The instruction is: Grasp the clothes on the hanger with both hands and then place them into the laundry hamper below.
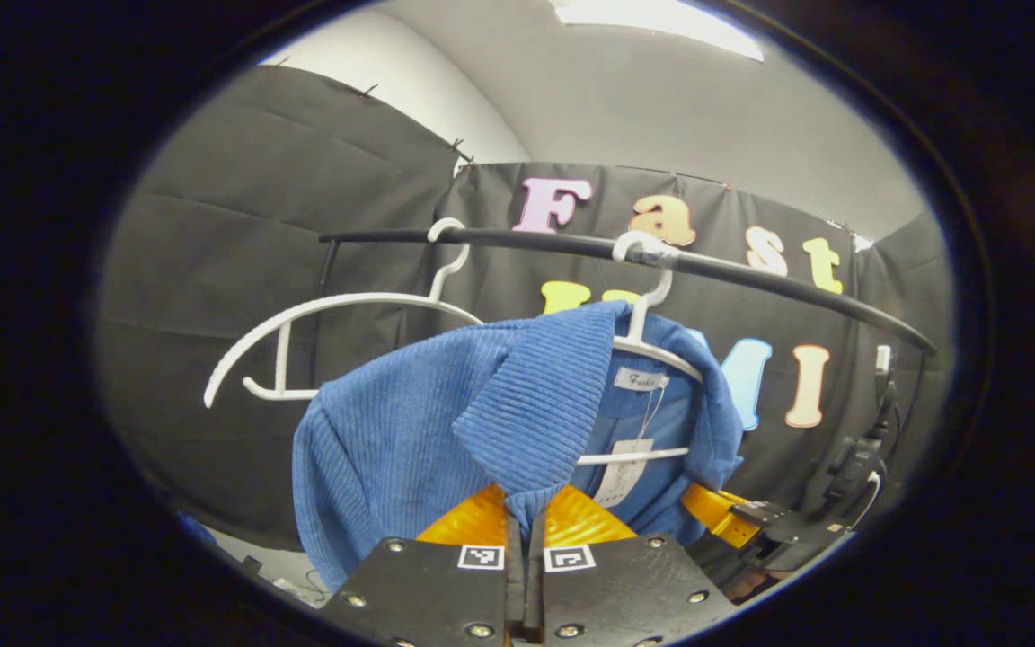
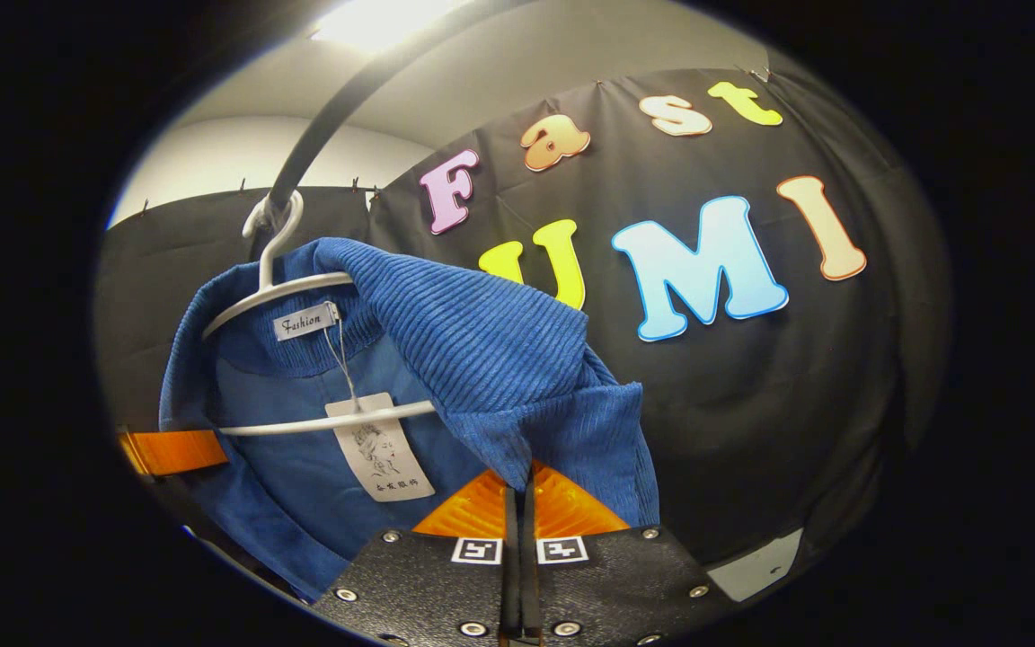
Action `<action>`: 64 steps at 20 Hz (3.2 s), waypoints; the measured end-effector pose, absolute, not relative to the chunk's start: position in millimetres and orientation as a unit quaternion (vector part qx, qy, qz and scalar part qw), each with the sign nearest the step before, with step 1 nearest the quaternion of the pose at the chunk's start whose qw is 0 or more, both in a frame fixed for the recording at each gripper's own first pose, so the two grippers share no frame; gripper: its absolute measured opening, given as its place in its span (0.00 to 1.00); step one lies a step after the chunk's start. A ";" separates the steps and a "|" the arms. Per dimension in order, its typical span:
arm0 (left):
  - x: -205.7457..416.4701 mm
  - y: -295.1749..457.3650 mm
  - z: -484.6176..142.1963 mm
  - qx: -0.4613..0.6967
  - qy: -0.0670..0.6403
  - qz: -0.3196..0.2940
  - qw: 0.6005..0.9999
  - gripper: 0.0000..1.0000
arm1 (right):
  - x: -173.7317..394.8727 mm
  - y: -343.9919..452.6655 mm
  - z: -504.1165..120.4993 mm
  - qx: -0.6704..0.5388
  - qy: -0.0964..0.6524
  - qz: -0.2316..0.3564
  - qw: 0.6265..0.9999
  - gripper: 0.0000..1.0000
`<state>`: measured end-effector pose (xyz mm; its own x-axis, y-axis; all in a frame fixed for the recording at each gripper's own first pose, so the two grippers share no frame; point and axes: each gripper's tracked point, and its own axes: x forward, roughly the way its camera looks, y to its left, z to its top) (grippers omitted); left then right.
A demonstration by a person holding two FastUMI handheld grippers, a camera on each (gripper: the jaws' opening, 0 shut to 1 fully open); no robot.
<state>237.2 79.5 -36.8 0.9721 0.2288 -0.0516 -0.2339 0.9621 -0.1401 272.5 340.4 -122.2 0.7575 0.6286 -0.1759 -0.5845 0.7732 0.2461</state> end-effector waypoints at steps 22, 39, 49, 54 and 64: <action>193.6 170.0 72.5 -0.005 -0.070 0.173 0.982 0.04 | 327.5 321.6 -66.1 0.081 -0.002 0.245 0.966 0.00; 205.4 243.0 83.2 0.044 0.024 0.141 0.989 0.01 | 321.8 362.0 -35.0 0.030 -0.082 0.293 0.952 0.00; 219.7 253.9 16.0 0.073 0.086 0.116 0.987 0.01 | 319.9 355.3 -46.9 0.033 -0.063 0.288 0.955 0.00; 227.8 250.5 -12.0 0.002 0.067 0.101 0.993 0.01 | 330.2 352.8 -52.0 0.014 -0.069 0.289 0.955 0.00; 224.8 225.7 -60.9 -0.017 0.090 0.097 0.991 0.01 | 335.6 330.3 -95.0 0.000 -0.017 0.268 0.963 0.00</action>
<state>224.8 225.7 -60.9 0.9650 0.1897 -0.1814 -0.1959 0.9805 -0.0172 335.6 330.3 -95.0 0.8555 0.5168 0.0336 -0.5168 0.8561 -0.0098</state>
